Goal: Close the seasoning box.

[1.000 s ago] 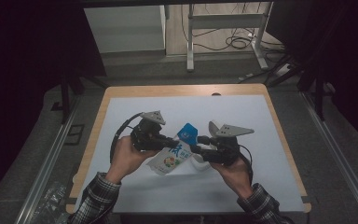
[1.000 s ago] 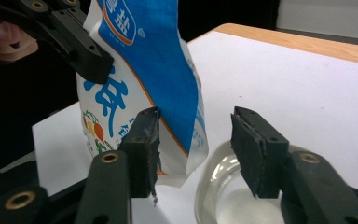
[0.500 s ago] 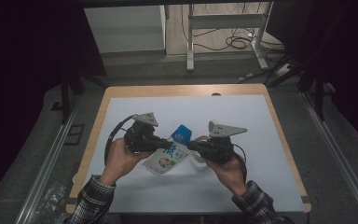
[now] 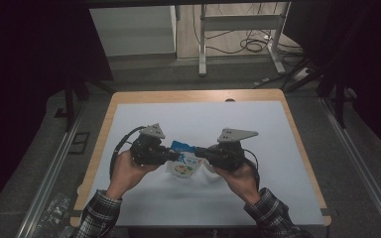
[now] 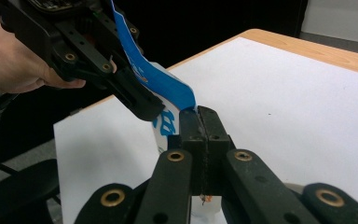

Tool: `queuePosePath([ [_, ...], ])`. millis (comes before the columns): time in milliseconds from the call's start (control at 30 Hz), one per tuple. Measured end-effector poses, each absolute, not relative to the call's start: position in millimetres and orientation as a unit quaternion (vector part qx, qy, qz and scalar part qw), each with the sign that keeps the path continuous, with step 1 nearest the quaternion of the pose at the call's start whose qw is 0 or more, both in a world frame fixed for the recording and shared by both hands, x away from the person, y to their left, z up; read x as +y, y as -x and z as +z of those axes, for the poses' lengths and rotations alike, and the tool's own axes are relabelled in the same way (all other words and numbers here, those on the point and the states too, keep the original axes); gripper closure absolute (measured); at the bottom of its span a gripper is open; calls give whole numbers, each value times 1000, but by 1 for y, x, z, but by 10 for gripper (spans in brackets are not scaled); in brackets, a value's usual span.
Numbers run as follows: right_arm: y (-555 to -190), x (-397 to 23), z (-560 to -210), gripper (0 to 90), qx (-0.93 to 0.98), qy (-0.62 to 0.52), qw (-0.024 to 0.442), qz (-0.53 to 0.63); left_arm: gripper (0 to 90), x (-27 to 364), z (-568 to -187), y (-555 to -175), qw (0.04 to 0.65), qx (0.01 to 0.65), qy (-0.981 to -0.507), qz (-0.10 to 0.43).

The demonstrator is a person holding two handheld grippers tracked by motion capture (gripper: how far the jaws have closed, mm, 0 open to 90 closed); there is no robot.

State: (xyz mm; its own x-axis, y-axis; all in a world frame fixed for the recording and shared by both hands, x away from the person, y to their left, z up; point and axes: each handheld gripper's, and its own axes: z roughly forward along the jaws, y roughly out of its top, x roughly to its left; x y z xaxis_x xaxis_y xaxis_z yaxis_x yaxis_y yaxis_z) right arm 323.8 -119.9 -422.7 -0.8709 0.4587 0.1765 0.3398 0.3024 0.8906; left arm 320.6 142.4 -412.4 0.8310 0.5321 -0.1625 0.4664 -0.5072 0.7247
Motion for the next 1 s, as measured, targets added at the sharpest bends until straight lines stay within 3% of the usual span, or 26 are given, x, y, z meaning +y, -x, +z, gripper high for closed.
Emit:
queuePosePath([
  [167,-325,-113,-421,899,810,-245,57,529,708,147,-416,-321,411,295,-861,53],
  [400,-327,-103,-418,899,815,-242,68,521,476,151,-422,-318,399,310,-859,87],
  [533,-330,-99,-417,899,816,-247,81,516,298,155,-432,-317,381,332,-856,108],
  [733,-336,-91,-414,898,816,-253,94,512,134,165,-450,-313,366,371,-844,127],
  [1000,-345,-79,-413,898,812,-261,111,509,56,177,-480,-305,357,413,-827,133],
])
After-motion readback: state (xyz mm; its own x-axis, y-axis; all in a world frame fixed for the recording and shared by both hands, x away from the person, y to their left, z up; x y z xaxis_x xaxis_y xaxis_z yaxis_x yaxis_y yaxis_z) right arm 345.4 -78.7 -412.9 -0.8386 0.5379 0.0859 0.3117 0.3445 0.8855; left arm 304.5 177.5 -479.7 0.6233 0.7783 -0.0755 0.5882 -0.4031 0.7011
